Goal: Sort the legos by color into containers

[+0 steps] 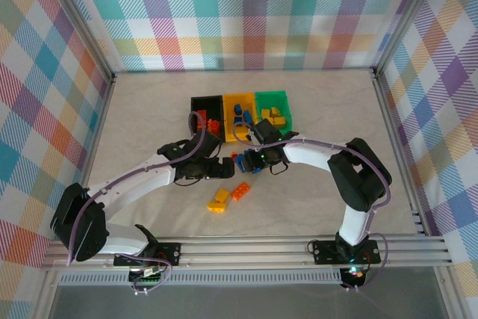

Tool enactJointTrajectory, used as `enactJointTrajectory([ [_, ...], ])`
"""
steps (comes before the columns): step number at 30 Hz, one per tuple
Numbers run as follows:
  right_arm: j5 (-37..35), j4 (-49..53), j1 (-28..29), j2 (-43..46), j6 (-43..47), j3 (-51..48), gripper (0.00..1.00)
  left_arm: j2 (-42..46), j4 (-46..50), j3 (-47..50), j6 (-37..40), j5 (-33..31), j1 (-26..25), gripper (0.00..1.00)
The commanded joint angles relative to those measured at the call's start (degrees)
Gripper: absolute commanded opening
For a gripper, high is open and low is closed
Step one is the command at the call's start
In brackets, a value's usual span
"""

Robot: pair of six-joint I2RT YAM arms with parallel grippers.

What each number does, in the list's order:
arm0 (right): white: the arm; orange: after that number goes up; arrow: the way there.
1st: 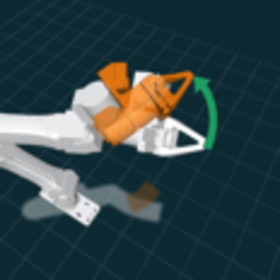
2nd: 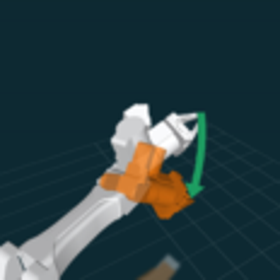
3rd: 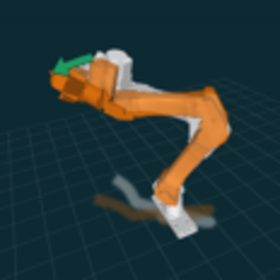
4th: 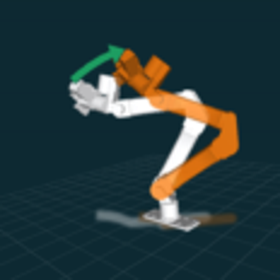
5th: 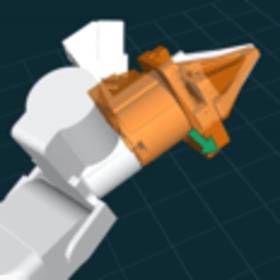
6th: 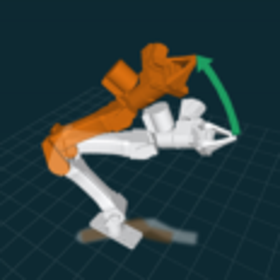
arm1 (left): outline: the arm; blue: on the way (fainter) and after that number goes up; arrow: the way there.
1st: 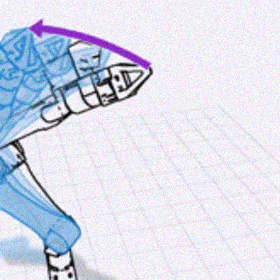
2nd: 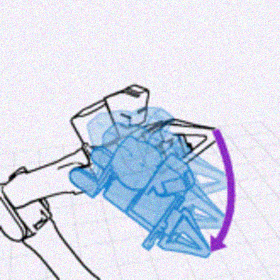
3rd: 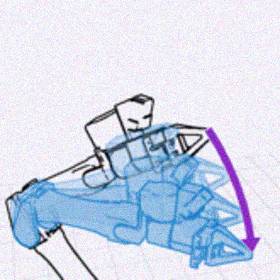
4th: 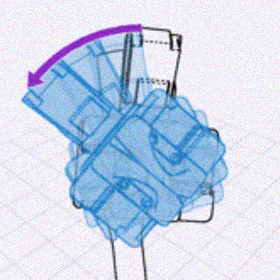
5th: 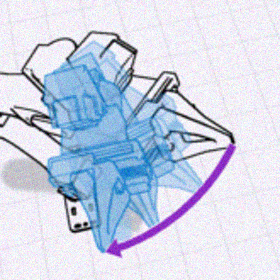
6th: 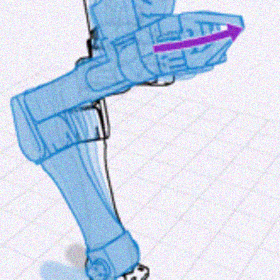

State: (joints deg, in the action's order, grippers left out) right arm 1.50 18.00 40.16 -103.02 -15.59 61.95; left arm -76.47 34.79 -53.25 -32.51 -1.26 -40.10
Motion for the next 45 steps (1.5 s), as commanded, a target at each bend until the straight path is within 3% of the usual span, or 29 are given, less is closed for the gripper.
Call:
enactJointTrajectory([
  [1,-1.0,2.08,0.3,-0.59,0.33,-0.55,0.54,2.4,-2.29,1.61,-1.73,0.15,1.48,1.0],
  [9,-6.87,3.55,0.19,3.24,-2.03,-3.07,0.41,3.01,-2.7,2.54,-1.07,0.72,2.48,1.0],
  [14,-6.73,3.95,-0.22,9.81,-2.62,-4.88,0.4,3.49,-3.11,2.87,-0.15,0.58,2.48,1.0],
  [18,-4.45,5.79,-0.36,11.48,-1.6,0.25,0.41,3.58,-2.9,2.73,0.93,-0.56,2.66,1.0],
  [33,-2.79,9.08,-4.52,-13.06,-1.54,33.8,0.41,8.85,0.78,5.55,0.82,-0.77,3.79,1.0],
  [37,-2.38,10.61,-5.06,-17.37,-2.05,39.94,0.46,9.85,1.77,5.44,1.01,-0.59,4.0,1.0],
  [40,-1.76,10.78,-5.18,-18.48,-2.18,42.08,0.58,9.69,2.22,5.27,2.09,-0.49,4.06,1.0],
  [45,-1.15,8.54,-5.18,-13.84,-2.6,37.63,0.65,6.26,0.9,3.35,4.3,1.74,4.15,1.0],
])
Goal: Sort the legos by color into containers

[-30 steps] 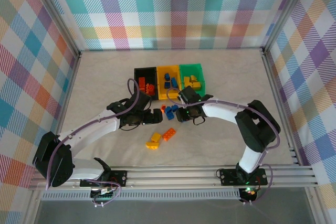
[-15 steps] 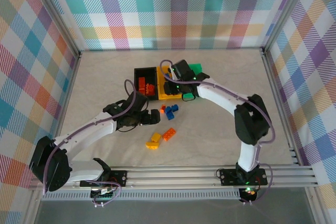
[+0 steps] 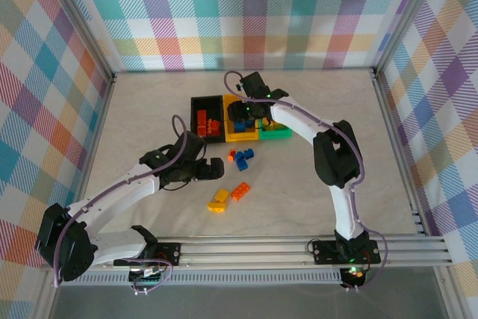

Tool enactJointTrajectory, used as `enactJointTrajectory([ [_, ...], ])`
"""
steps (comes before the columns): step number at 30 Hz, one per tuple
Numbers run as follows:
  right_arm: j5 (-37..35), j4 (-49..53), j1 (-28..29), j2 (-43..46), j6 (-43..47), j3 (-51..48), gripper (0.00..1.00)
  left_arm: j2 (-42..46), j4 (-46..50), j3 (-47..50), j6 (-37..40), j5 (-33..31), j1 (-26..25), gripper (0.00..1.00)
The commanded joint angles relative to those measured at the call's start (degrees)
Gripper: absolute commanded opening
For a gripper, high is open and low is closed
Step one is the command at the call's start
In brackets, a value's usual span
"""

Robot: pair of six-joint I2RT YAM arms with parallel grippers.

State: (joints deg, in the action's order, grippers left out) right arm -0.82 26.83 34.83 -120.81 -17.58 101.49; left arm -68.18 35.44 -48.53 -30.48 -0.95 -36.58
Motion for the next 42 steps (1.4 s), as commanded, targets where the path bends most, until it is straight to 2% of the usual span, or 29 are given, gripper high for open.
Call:
enactJointTrajectory([
  [1,0.98,-0.69,0.15,5.37,-0.69,-3.61,0.65,-3.31,-0.52,-2.15,2.4,2.14,0.63,1.0],
  [5,-0.09,-3.61,0.23,12.81,-1.87,-13.55,0.66,-9.25,-4.0,-4.99,3.07,4.45,-0.16,0.93],
  [7,-0.28,-4.55,0.15,17.11,-2.53,-19.4,0.65,-13.31,-5.21,-7.43,3.5,4.41,-1.88,0.88],
  [12,-2.15,-6.7,0.15,27.97,-3.89,-33.08,0.65,-23.87,-8.31,-12.89,3.12,4.73,-6.68,0.83],
  [15,-3.11,-6.64,-0.34,32.8,-4.51,-38.42,0.66,-29.02,-10.56,-14.98,2.18,5.42,-7.62,0.76],
  [19,-2.63,-7.4,-2.14,37.87,-5.66,-43.76,0.66,-34.98,-9.74,-18.83,3.03,1.42,-8.42,0.74],
  [24,-1.82,-7.4,-3.53,40.77,-5.62,-46.14,0.66,-38.81,-9.69,-21.2,3.91,-2.79,-8.52,0.72],
  [31,-1.2,-8.63,-4.36,42.19,-5.53,-47.25,0.66,-43.64,-9.76,-24.65,5.04,-3.97,-8.69,0.68],
  [35,-1.12,-8.73,-4.82,42.46,-5.27,-47.44,0.66,-44.97,-8.96,-25.73,5.43,-4.02,-9.18,0.51],
  [42,-0.83,-9.16,-5.21,42.59,-5.31,-47.53,0.66,-40.78,-7.74,-22.82,4.46,-4.2,-10.88,0.36],
])
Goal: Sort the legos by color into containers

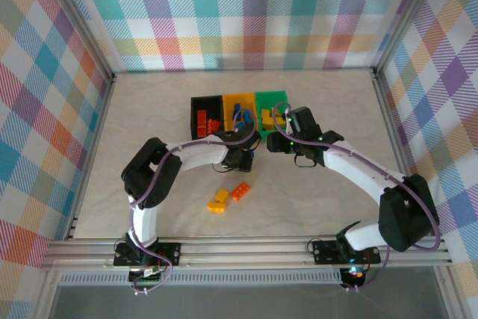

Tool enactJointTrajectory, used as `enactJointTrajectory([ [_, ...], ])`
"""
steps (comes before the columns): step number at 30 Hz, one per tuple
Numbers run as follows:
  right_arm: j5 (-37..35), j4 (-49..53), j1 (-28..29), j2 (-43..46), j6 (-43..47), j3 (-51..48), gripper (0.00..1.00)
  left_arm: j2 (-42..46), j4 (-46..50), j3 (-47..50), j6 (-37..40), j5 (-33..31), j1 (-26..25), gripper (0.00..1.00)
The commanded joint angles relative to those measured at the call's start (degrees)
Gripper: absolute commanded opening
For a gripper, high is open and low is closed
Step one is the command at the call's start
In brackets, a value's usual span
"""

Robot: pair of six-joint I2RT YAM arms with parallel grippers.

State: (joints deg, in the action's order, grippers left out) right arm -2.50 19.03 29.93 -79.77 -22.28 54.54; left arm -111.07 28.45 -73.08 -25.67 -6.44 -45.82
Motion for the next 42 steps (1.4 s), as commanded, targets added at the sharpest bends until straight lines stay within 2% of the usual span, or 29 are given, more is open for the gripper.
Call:
enactJointTrajectory([
  [1,0.95,-1.33,-0.37,1.46,-0.57,-0.49,0.66,3.72,-0.75,2.72,-0.81,1.42,-1.95,0.36],
  [6,1.27,-2.06,-0.4,0.98,-1.05,-1.02,0.66,14.27,0.48,5.03,-2.66,2.07,-2.35,0.36],
  [10,1.95,-2.89,-0.4,0.09,-1.66,-1.58,0.66,14.82,2.88,-1.6,-1.24,3.54,1.75,0.36],
  [15,2.81,-3.08,-0.36,-1.27,-2.24,-2.07,0.66,5.61,4.99,-15.07,1.41,2.96,8.03,0.35],
  [22,3.95,-2.77,-0.32,-1.86,-2.04,-3.54,0.66,-9.2,12.54,-33.16,3.56,-0.62,11.0,0.35],
  [25,5.48,-3.46,-0.11,-2.06,-2.24,-4.89,0.65,-13.19,14.7,-37.59,3.6,-0.78,11.72,0.4],
  [27,6.97,-4.31,0.11,-2.01,-2.24,-5.66,0.65,-14.1,15.75,-39.36,3.52,-0.08,11.72,0.5],
  [31,9.01,-4.88,2.23,-2.9,-1.22,-5.99,0.67,-9.56,13.63,-36.46,3.21,1.93,10.6,0.73],
  [34,9.6,-4.16,4.81,-4.59,-1.27,-5.16,0.67,-2.89,11.17,-31.4,2.68,3.1,9.05,0.86],
  [38,7.9,-4.49,9.44,-7.06,-2.0,-4.72,0.68,8.09,7.04,-19.37,1.05,4.73,7.0,0.95],
  [42,4.74,-6.43,10.76,-9.92,-3.03,-3.65,0.67,21.06,3.28,-3.93,-1.43,4.15,5.0,1.0],
])
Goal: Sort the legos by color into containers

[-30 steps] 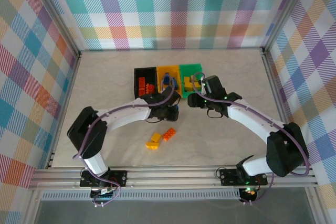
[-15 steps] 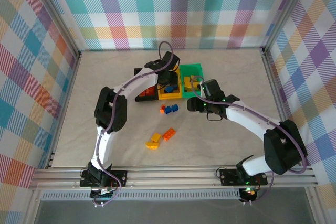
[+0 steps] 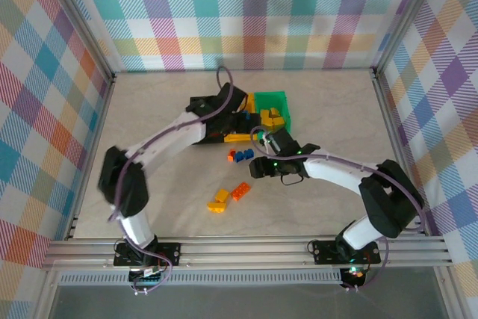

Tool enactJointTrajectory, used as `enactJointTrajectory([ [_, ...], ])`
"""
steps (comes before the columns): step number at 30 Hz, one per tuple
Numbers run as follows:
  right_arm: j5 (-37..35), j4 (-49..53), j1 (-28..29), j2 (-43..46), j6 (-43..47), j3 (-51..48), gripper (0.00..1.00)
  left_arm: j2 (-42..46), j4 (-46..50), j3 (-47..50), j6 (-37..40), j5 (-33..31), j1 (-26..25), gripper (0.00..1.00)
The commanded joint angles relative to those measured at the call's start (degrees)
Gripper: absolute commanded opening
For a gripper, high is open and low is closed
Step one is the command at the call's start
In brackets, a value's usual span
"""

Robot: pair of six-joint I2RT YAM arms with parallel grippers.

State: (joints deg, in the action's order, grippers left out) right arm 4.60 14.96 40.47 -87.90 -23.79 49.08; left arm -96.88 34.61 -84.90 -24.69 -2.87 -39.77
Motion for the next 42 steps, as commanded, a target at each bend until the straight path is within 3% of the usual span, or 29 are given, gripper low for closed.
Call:
enactJointTrajectory([
  [1,-3.33,-2.55,0.27,-2.51,-1.48,2.48,0.67,9.93,-3.65,11.45,-3.14,0.66,-1.25,1.0],
  [7,-8.99,-1.74,0.15,-10.44,0.64,9.59,0.59,24.77,-3.85,31.5,-8.66,-3.41,-1.34,1.0],
  [13,-9.52,-1.71,0.16,-17.55,2.34,15.55,0.59,31.57,-3.17,39.37,-11.84,-4.94,-1.14,1.0],
  [22,-10.67,-1.61,0.21,-22.29,2.7,19.78,0.56,36.16,-0.96,42.28,-12.49,-5.03,0.3,1.0],
  [31,-9.09,-0.94,0.23,-17.64,3.35,16.92,0.33,37.2,0.02,42.28,-11.91,-4.64,0.96,1.0],
  [36,-8.47,1.39,0.13,-10.09,4.43,17.27,0.32,37.5,0.27,41.83,-11.6,-4.09,1.54,1.0],
  [42,-7.53,4.71,-3.25,-16.69,4.1,29.06,0.33,37.2,1.23,41.14,-10.56,-3.13,1.8,1.0],
])
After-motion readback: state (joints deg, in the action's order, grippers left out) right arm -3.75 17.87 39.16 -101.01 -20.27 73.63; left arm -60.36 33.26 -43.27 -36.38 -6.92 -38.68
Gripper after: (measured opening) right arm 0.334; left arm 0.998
